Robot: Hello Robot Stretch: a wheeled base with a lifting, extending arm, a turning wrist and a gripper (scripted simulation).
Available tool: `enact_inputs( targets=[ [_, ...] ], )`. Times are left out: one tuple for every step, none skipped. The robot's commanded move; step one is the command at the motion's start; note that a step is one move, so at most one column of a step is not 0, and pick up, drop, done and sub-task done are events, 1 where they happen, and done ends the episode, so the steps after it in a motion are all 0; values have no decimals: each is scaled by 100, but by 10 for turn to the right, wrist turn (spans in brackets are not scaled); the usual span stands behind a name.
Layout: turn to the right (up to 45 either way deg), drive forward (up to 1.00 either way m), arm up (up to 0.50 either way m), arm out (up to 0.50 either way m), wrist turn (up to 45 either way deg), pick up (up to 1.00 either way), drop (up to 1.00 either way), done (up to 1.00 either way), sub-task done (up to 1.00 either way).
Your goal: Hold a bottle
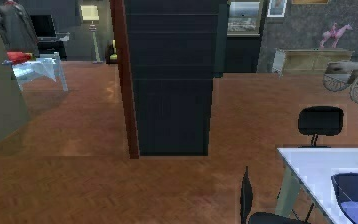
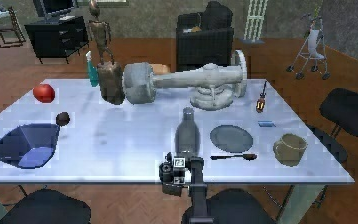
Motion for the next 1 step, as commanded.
enact_inputs(
  targets=[
    [0, 0, 0, 0, 0, 100, 0, 0, 0]
  ],
)
